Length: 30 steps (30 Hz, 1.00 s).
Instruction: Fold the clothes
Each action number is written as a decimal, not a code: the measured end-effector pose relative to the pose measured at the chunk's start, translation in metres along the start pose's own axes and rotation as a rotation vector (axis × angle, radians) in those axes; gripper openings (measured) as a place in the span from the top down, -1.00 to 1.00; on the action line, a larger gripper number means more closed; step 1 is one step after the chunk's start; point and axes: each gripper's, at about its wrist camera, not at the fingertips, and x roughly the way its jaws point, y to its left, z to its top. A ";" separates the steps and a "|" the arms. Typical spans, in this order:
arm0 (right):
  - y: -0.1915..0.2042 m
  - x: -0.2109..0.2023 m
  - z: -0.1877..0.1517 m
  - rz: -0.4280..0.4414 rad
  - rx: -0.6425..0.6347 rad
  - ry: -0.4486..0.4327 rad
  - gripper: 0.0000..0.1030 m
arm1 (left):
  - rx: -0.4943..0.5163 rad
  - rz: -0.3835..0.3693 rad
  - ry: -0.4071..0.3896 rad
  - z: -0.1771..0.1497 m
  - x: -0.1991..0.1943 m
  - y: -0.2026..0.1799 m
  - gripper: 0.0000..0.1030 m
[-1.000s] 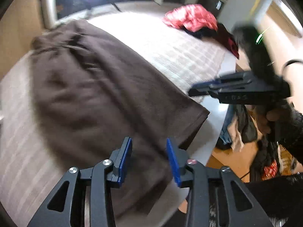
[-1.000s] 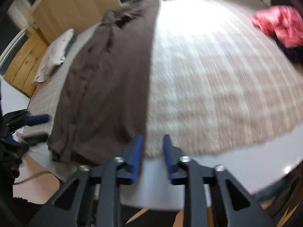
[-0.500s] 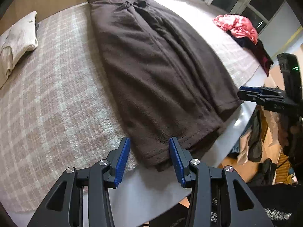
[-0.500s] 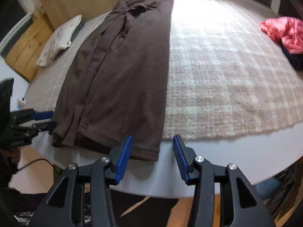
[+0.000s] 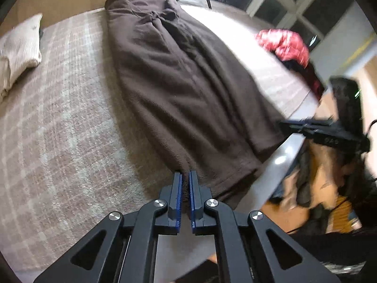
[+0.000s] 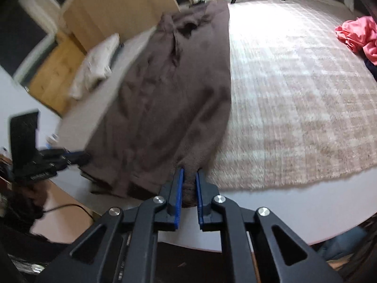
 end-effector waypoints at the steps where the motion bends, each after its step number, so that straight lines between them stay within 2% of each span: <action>1: 0.001 -0.006 0.008 0.026 0.013 -0.019 0.80 | -0.027 -0.039 -0.011 0.004 -0.006 0.003 0.93; 4: 0.001 -0.021 0.038 0.095 0.044 -0.075 0.80 | -0.070 -0.109 -0.063 0.028 -0.024 0.010 0.93; 7: -0.002 -0.029 0.086 0.130 0.046 -0.124 0.80 | -0.095 -0.157 -0.124 0.058 -0.041 0.017 0.93; 11: -0.011 -0.023 0.149 0.109 -0.009 -0.165 0.81 | -0.061 -0.110 -0.216 0.119 -0.052 0.041 0.93; 14: -0.023 0.015 0.200 0.043 -0.033 -0.120 0.80 | -0.057 -0.043 -0.238 0.170 -0.034 0.057 0.92; 15: -0.029 0.024 0.209 0.046 -0.016 -0.090 0.79 | -0.067 -0.018 -0.229 0.185 -0.021 0.065 0.91; 18: -0.048 0.053 0.236 0.057 0.037 -0.001 0.78 | -0.129 0.051 -0.125 0.220 0.037 0.097 0.84; 21: -0.064 0.076 0.260 0.069 0.080 0.073 0.74 | -0.226 0.071 -0.041 0.234 0.065 0.123 0.85; 22: -0.062 0.070 0.260 0.062 0.065 0.055 0.64 | -0.224 0.077 -0.068 0.234 0.059 0.124 0.80; 23: -0.061 0.062 0.263 0.031 0.043 0.027 0.31 | -0.220 0.088 -0.093 0.234 0.052 0.124 0.60; 24: -0.061 0.055 0.265 0.007 0.027 0.002 0.12 | -0.210 0.109 -0.116 0.234 0.045 0.123 0.40; 25: -0.062 0.050 0.267 -0.005 0.024 -0.018 -0.11 | -0.203 0.114 -0.140 0.235 0.036 0.122 0.34; 28: -0.061 0.035 0.272 -0.033 0.000 -0.077 -0.12 | -0.210 0.151 -0.188 0.243 0.016 0.121 0.32; 30: -0.044 0.029 0.267 -0.010 -0.093 -0.111 -0.12 | -0.185 0.160 -0.216 0.243 0.004 0.112 0.36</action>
